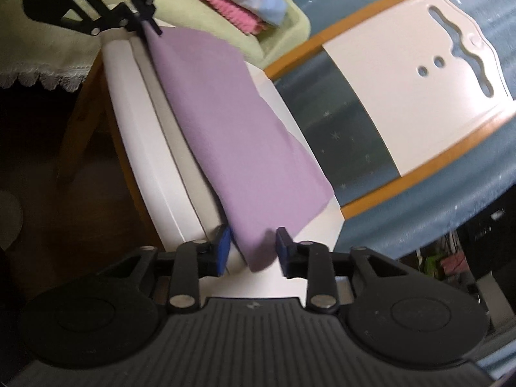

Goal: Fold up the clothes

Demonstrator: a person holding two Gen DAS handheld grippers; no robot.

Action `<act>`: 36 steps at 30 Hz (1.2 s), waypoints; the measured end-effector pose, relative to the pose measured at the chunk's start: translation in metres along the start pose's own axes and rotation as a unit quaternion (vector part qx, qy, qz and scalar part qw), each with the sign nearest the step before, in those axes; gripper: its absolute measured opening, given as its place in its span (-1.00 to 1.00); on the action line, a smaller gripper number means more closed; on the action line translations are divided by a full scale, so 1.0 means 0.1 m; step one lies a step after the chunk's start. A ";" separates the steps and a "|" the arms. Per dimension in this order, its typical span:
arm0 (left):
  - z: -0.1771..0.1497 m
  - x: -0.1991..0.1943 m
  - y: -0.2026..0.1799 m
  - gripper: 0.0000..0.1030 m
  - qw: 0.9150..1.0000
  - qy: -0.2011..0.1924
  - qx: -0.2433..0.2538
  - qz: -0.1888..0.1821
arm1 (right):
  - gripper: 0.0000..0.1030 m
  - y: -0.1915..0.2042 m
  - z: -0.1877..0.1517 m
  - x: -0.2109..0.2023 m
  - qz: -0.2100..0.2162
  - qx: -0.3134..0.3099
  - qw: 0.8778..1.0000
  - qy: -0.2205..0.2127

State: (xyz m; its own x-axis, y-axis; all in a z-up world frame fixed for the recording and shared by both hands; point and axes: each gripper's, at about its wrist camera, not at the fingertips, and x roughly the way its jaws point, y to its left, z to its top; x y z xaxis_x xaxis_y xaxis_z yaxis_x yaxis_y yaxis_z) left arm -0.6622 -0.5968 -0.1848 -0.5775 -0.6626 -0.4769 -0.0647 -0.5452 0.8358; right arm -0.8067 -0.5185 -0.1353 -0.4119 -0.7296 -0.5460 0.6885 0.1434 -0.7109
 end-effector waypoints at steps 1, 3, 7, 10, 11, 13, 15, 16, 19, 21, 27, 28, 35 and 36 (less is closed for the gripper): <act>0.01 0.03 0.02 -1.00 1.000 0.000 -0.002 0.000 | -0.34 -0.02 -0.02 0.00 0.002 0.008 1.000 0.002; 0.02 0.03 0.03 -1.00 1.000 0.000 -0.007 0.000 | -0.21 -0.06 -0.05 0.00 0.010 0.027 1.000 0.010; -0.02 0.02 0.09 -0.79 1.000 0.005 -0.027 0.003 | -0.21 -0.15 -0.13 -0.08 0.003 0.065 0.998 0.006; -0.06 -0.02 0.20 -0.35 0.997 0.013 -0.070 0.005 | -0.20 -0.24 -0.15 -0.19 -0.007 0.106 0.994 -0.007; -0.07 -0.04 0.24 -0.20 0.996 0.017 -0.088 0.004 | -0.19 -0.26 -0.15 -0.22 -0.007 0.119 0.993 -0.009; -0.08 -0.08 0.33 -0.04 0.992 0.024 -0.127 -0.002 | -0.18 -0.30 -0.14 -0.25 -0.006 0.152 0.988 -0.011; -0.07 -0.15 0.39 0.15 0.985 0.026 -0.171 -0.015 | -0.14 -0.33 -0.14 -0.31 0.000 0.194 0.981 -0.016; -0.06 -0.19 0.40 0.24 0.980 0.026 -0.194 -0.023 | -0.12 -0.34 -0.14 -0.35 0.002 0.217 0.976 -0.021; -0.03 -0.29 0.39 0.41 0.966 0.030 -0.253 -0.043 | 0.11 -0.37 -0.16 -0.50 0.009 0.293 0.955 -0.035; -0.01 -0.30 0.40 0.45 0.953 0.034 -0.296 -0.058 | 0.21 -0.37 -0.21 -0.60 0.014 0.344 0.938 -0.041; 0.01 -0.40 0.42 0.87 0.906 0.055 -0.410 -0.094 | 0.53 -0.34 -0.45 -0.83 0.049 0.479 0.875 -0.053; 0.02 -0.41 0.42 0.96 0.900 0.058 -0.422 -0.096 | 0.58 -0.32 -0.47 -0.86 0.053 0.486 0.871 -0.055; 0.01 -0.55 0.40 0.98 0.871 0.076 -0.476 -0.094 | 0.92 -0.22 -0.58 -1.04 0.074 0.523 0.847 -0.061; 0.00 -0.58 0.41 0.98 0.868 0.079 -0.480 -0.098 | 0.94 -0.21 -0.59 -1.06 0.077 0.529 0.843 -0.062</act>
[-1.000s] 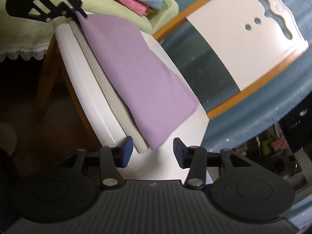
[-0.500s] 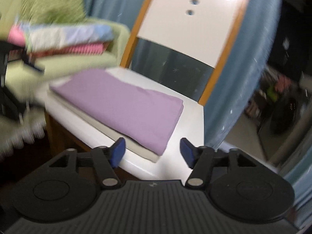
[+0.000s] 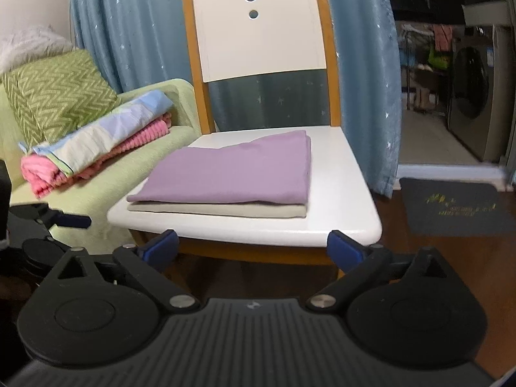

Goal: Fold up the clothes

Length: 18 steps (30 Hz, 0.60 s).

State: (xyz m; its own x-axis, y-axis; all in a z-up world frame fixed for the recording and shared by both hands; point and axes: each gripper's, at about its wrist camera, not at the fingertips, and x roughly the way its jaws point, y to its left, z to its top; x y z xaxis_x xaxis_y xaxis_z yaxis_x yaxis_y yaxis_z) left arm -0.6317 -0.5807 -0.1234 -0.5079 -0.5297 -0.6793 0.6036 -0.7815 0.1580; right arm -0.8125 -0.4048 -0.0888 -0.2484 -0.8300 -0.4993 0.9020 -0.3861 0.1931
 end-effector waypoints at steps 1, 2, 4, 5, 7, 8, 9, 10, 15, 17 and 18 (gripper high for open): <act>0.00 -0.03 0.00 0.98 1.000 0.004 -0.006 -0.002 | 0.95 0.00 -0.02 -0.02 0.002 0.006 1.000 0.001; 0.00 -0.05 0.01 0.98 1.000 0.006 -0.013 -0.005 | 0.97 0.00 -0.03 -0.02 0.003 0.011 1.000 0.001; 0.00 -0.08 0.03 0.98 1.000 0.012 -0.026 -0.010 | 0.97 0.02 -0.06 -0.03 0.003 0.018 1.000 0.006; 0.01 -0.10 0.04 0.98 0.999 0.015 -0.032 -0.012 | 0.97 0.03 -0.08 -0.02 0.000 0.019 1.000 0.009; 0.02 -0.14 0.04 0.98 0.999 0.015 -0.039 -0.013 | 0.98 0.04 -0.11 -0.01 -0.011 0.019 1.000 0.013; 0.02 -0.15 0.04 0.98 0.999 0.015 -0.040 -0.012 | 0.98 0.05 -0.11 -0.01 -0.018 0.021 0.999 0.016; 0.02 -0.16 0.03 0.98 0.999 0.014 -0.038 -0.007 | 0.98 0.06 -0.11 0.00 -0.027 0.023 0.999 0.019; 0.02 -0.18 0.03 0.98 0.999 0.014 -0.037 -0.004 | 0.98 0.06 -0.11 0.01 -0.035 0.025 0.999 0.023; 0.03 -0.22 0.03 0.98 0.998 0.015 -0.055 -0.012 | 0.98 0.10 -0.10 0.08 -0.066 0.021 0.997 0.036; 0.04 -0.23 0.02 0.98 0.998 0.014 -0.058 -0.010 | 0.98 0.11 -0.09 0.12 -0.076 0.018 0.996 0.044; 0.04 -0.23 0.02 0.98 0.998 0.013 -0.060 -0.009 | 0.98 0.12 -0.08 0.15 -0.080 0.018 0.996 0.045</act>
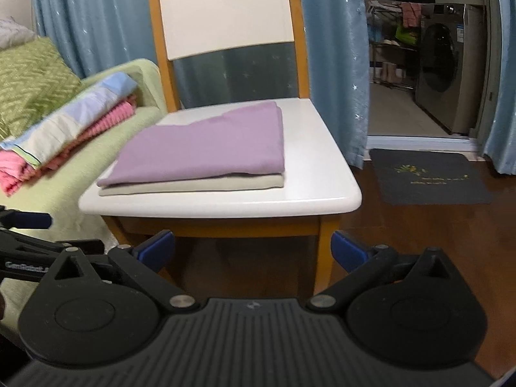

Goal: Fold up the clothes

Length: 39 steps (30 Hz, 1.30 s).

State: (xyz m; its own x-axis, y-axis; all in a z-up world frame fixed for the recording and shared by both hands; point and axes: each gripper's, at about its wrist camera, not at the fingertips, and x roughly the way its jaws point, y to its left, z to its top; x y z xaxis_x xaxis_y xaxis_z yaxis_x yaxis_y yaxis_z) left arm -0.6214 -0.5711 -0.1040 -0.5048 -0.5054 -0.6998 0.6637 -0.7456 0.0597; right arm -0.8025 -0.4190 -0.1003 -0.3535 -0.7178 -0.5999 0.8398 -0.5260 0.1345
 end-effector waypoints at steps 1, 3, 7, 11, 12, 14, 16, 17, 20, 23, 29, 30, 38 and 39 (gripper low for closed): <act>0.00 0.00 -0.01 0.98 1.000 -0.001 -0.001 0.001 | 0.98 0.01 0.01 0.02 -0.002 0.000 1.000 0.000; 0.00 -0.01 -0.02 0.98 1.000 -0.003 -0.005 0.000 | 0.98 0.04 0.03 0.06 -0.008 0.000 1.000 -0.002; 0.02 0.02 -0.03 0.98 1.000 0.001 -0.015 -0.006 | 0.98 0.10 0.02 0.15 -0.014 -0.016 1.000 0.007; 0.02 0.05 -0.03 0.98 1.000 0.008 -0.021 -0.010 | 0.98 0.11 0.01 0.20 -0.024 -0.017 0.999 0.018; 0.02 0.06 -0.04 0.98 1.000 0.012 -0.021 -0.010 | 0.98 0.10 0.01 0.21 -0.027 -0.016 0.999 0.022; 0.03 0.09 -0.05 0.98 1.000 0.020 -0.019 -0.007 | 0.98 0.09 0.01 0.25 -0.033 -0.014 0.999 0.029; 0.03 0.10 -0.06 0.98 1.000 0.022 -0.020 -0.008 | 0.98 0.08 0.01 0.26 -0.035 -0.014 0.999 0.033; 0.03 0.11 -0.06 0.98 0.999 0.023 -0.021 -0.008 | 0.98 0.09 0.01 0.27 -0.035 -0.014 0.999 0.034; 0.03 0.11 -0.06 0.98 0.999 0.025 -0.029 -0.011 | 0.98 0.09 0.00 0.28 -0.036 -0.016 0.999 0.036; 0.02 0.12 -0.06 0.98 0.999 0.026 -0.033 -0.011 | 0.98 0.09 -0.01 0.28 -0.037 -0.017 0.999 0.036; 0.04 0.15 -0.03 0.98 0.998 0.028 -0.050 -0.005 | 0.98 0.09 -0.01 0.28 -0.040 -0.020 0.998 0.036; 0.05 0.16 -0.03 0.98 0.998 0.028 -0.053 -0.002 | 0.98 0.09 -0.01 0.28 -0.040 -0.020 0.998 0.035; 0.07 0.17 0.00 0.98 0.998 0.022 -0.063 0.006 | 0.98 0.09 -0.01 0.28 -0.043 -0.022 0.998 0.035; 0.07 0.17 0.00 0.98 0.998 0.022 -0.064 0.006 | 0.98 0.09 -0.01 0.28 -0.043 -0.022 0.998 0.035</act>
State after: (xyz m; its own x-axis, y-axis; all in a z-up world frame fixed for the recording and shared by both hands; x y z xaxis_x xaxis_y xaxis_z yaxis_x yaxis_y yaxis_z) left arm -0.6341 -0.5824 -0.1106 -0.4742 -0.4923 -0.7299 0.7357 -0.6770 -0.0214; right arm -0.8044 -0.4434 -0.1167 -0.3968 -0.6366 -0.6613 0.8251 -0.5630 0.0469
